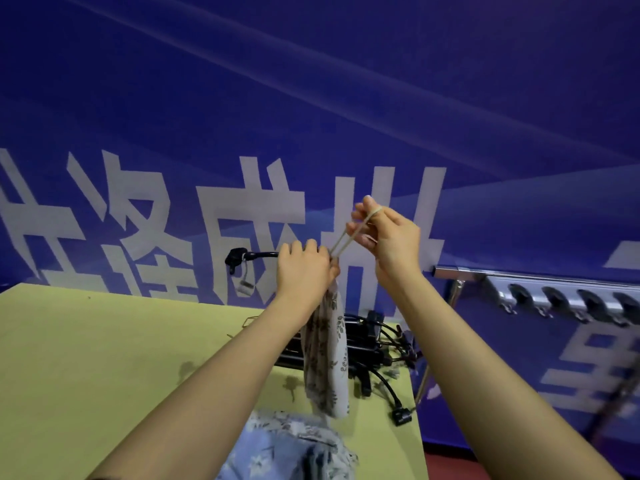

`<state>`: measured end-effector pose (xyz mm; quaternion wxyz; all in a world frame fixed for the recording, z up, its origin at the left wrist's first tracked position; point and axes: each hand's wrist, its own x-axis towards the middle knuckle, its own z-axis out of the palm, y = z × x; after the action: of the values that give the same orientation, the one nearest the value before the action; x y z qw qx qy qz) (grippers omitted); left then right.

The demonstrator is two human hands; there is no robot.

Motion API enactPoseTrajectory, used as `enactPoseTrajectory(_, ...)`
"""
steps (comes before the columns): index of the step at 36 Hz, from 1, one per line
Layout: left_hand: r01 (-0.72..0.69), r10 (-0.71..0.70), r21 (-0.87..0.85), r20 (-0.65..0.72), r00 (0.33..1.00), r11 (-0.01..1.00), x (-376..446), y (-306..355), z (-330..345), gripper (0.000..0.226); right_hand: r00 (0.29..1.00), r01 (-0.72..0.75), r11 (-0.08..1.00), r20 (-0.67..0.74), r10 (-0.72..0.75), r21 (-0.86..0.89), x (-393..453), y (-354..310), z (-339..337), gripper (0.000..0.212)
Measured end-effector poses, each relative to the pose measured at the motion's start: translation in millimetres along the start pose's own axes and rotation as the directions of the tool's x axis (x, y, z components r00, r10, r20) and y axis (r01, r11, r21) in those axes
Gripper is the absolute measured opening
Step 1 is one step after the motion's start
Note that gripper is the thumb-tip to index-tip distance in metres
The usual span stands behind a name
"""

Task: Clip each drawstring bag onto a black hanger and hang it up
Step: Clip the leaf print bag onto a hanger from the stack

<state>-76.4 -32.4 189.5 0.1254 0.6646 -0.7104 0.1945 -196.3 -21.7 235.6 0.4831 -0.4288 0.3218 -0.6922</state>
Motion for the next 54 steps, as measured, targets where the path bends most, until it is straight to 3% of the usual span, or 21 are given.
enactPoseTrajectory(4, 0.009, -0.009, 0.033, 0.015, 1.0, 0.999, -4.5, 34.1, -12.8, 0.042, 0.997, 0.04, 0.999, 0.064, -0.039, -0.017, -6.5, -23.8, -28.1, 0.014)
enactPoseTrajectory(8, 0.034, -0.035, 0.029, 0.029, 0.999, 0.999, -14.1, 80.6, -24.7, 0.041, 0.992, 0.078, 0.996, 0.1, -0.073, -0.038, -10.9, -56.1, -72.5, 0.03)
enactPoseTrajectory(16, 0.032, -0.034, 0.024, 0.065, 0.997, 0.999, -39.5, 191.5, -38.2, 0.069, 0.987, 0.136, 0.971, 0.111, -0.115, -0.195, -19.0, -101.6, -168.6, 0.02)
enactPoseTrajectory(24, 0.019, 0.022, -0.15, 0.269, 0.963, 0.989, -60.7, 275.5, -14.3, 0.078, 0.973, 0.06, 0.894, 0.225, 0.046, -0.443, -16.6, -93.5, -253.5, 0.016)
enactPoseTrajectory(27, -0.039, 0.121, -0.271, 0.29, 0.949, 0.962, -61.4, 294.0, -5.7, 0.061, 0.973, 0.048, 0.834, 0.216, 0.086, -0.549, -19.3, -76.1, -278.8, 0.017)
enactPoseTrajectory(30, 0.019, 0.152, -0.476, 0.318, 0.936, 0.879, -56.0, 307.5, 10.5, 0.035, 0.976, -0.027, 0.813, 0.159, 0.146, -0.582, -17.8, -57.7, -309.4, 0.018)
enactPoseTrajectory(35, 0.162, 0.237, -0.753, 0.392, 0.889, 0.638, -36.9, 330.7, 46.7, 0.022, 0.977, -0.089, 0.709, 0.076, 0.198, -0.7, -4.2, -31.4, -357.3, 0.026)
enactPoseTrajectory(38, 0.277, 0.248, -0.797, 0.463, 0.851, 0.537, -22.7, 346.8, 69.4, 0.017, 0.98, -0.12, 0.64, 0.011, 0.197, -0.759, 7.2, -22.2, -378.9, 0.022)
enactPoseTrajectory(42, 0.319, 0.253, -0.819, 0.476, 0.842, 0.477, -1.3, 361.6, 97.3, 0.016, 0.989, -0.12, 0.493, -0.06, 0.134, -0.862, 29.2, -7.8, -401.3, 0.017)
enactPoseTrajectory(48, 0.385, 0.18, -0.858, 0.461, 0.869, 0.34, 32.0, 382.8, 127.1, 0.015, 0.984, -0.173, 0.443, -0.168, 0.051, -0.88, 68.8, 15.8, -419.1, 0.018)
enactPoseTrajectory(54, 0.45, 0.09, -0.818, 0.51, 0.856, 0.358, 61.9, 394.6, 158.3, 0.027, 0.975, -0.221, 0.387, -0.207, 0.077, -0.895, 103.1, 48.1, -427.7, 0.017)
